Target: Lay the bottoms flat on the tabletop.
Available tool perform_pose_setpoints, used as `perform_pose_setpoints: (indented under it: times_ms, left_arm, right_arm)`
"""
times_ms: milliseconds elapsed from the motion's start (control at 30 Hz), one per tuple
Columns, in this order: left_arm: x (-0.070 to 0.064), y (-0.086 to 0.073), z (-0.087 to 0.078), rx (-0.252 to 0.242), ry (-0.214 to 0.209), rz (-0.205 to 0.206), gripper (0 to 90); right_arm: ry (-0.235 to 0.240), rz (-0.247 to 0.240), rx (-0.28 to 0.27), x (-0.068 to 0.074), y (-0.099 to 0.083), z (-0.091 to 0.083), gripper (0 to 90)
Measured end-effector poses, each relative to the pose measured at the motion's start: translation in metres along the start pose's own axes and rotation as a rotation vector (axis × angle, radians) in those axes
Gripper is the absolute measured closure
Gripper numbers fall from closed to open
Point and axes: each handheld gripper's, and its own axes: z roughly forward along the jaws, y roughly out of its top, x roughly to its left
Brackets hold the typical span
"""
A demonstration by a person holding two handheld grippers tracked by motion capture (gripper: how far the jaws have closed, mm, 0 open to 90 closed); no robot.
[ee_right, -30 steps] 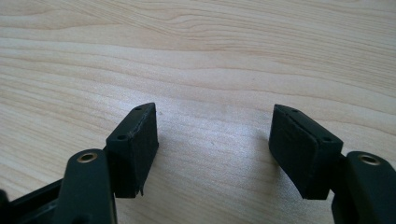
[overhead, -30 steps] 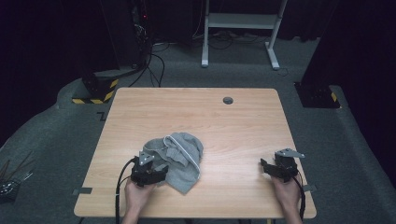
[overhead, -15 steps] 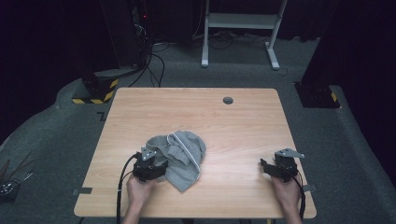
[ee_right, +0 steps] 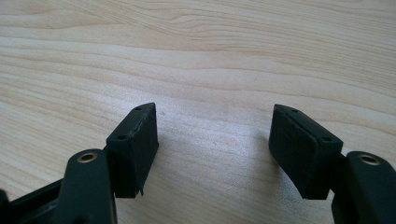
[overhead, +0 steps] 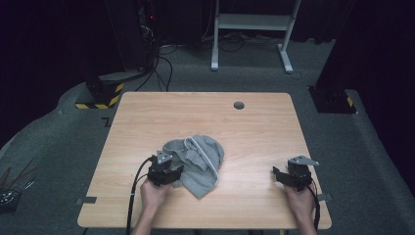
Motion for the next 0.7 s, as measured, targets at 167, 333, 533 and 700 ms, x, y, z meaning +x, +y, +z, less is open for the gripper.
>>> perform_pose_setpoints:
  times_ms: [167,333,533,700]
  left_arm:
    - [-0.009,0.008,0.009,0.0,-0.015,0.028,46.8]
    - [-0.016,0.013,0.015,0.004,-0.02,0.04,46.3]
    - [-0.029,0.022,0.026,0.003,-0.049,0.07,45.2]
    - [-0.038,0.025,0.028,0.003,-0.049,0.067,38.3]
  right_arm:
    - [0.0,0.0,0.0,0.0,0.0,0.0,33.0]
    - [0.001,0.001,-0.001,0.0,0.0,0.0,33.0]
    - [0.001,0.0,-0.001,0.0,0.0,0.0,33.0]
    - [0.001,0.0,-0.001,0.0,0.0,0.0,33.0]
